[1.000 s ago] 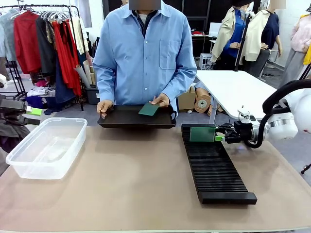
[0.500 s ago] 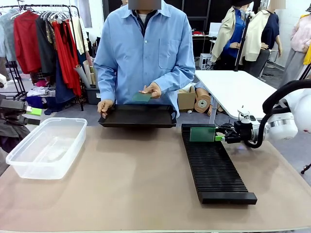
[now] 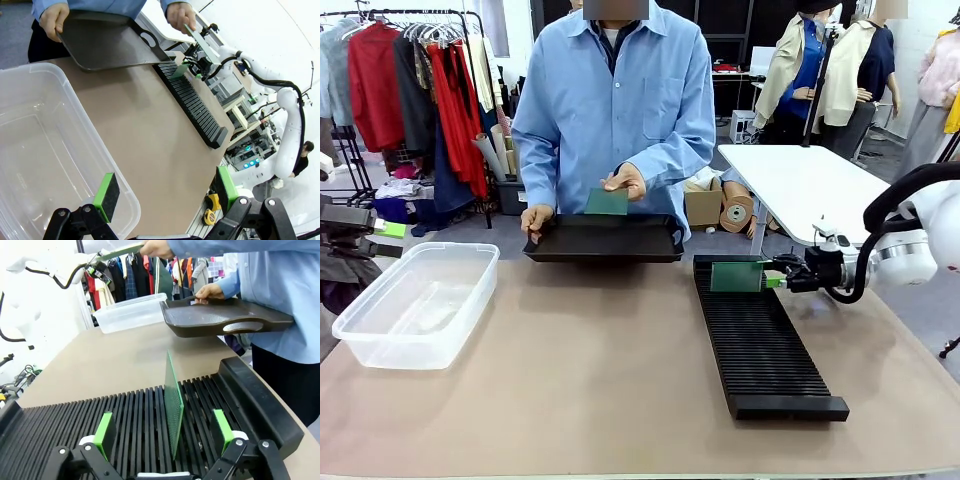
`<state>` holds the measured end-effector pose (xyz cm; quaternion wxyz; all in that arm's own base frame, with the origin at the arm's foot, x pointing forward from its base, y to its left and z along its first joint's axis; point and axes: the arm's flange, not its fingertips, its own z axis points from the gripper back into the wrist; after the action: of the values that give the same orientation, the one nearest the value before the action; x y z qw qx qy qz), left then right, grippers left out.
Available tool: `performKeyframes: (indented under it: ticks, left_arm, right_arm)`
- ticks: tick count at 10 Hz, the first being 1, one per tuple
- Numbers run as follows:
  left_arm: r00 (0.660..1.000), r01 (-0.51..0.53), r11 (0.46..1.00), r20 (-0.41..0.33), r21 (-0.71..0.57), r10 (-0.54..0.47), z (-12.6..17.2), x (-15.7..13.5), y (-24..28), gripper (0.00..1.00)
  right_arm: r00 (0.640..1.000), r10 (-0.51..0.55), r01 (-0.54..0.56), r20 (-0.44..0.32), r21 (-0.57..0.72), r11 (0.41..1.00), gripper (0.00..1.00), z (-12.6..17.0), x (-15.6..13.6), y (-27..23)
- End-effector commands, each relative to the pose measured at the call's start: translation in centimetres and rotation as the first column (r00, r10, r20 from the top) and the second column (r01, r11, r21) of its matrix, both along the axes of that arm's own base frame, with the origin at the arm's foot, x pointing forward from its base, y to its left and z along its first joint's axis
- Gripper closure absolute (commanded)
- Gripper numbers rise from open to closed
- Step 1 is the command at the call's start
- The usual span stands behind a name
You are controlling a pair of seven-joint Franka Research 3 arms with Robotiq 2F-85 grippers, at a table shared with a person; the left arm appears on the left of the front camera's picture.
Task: Sort PCBs into racks and boxes based on the side picked up.
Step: Pick up the Blank PCB handed by the Human.
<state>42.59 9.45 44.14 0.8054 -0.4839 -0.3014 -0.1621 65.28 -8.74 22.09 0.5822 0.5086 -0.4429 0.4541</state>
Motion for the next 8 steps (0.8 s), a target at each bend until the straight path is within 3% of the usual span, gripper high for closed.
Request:
performKeyframes:
  ticks: [1, 5, 8]
  left_arm:
    - [1.000, -0.003, 1.000, 0.005, -0.003, 0.003, 0.2, 0.0, 0.0, 0.00]
    - [1.000, -0.003, 1.000, 0.005, -0.003, 0.003, 0.2, 0.0, 0.0, 0.00]
    - [1.000, -0.003, 1.000, 0.005, -0.003, 0.003, 0.2, 0.0, 0.0, 0.00]
  right_arm:
    - [0.999, 0.025, -0.025, -0.048, -0.001, 1.000, 0.00, 4.1, -1.0, -1.7]
    - [0.990, 0.079, -0.082, -0.114, -0.019, 0.996, 0.00, 10.7, -5.8, -3.6]
    - [0.940, -0.025, 0.018, -0.340, -0.023, 1.000, 0.00, 13.6, -9.6, -1.7]
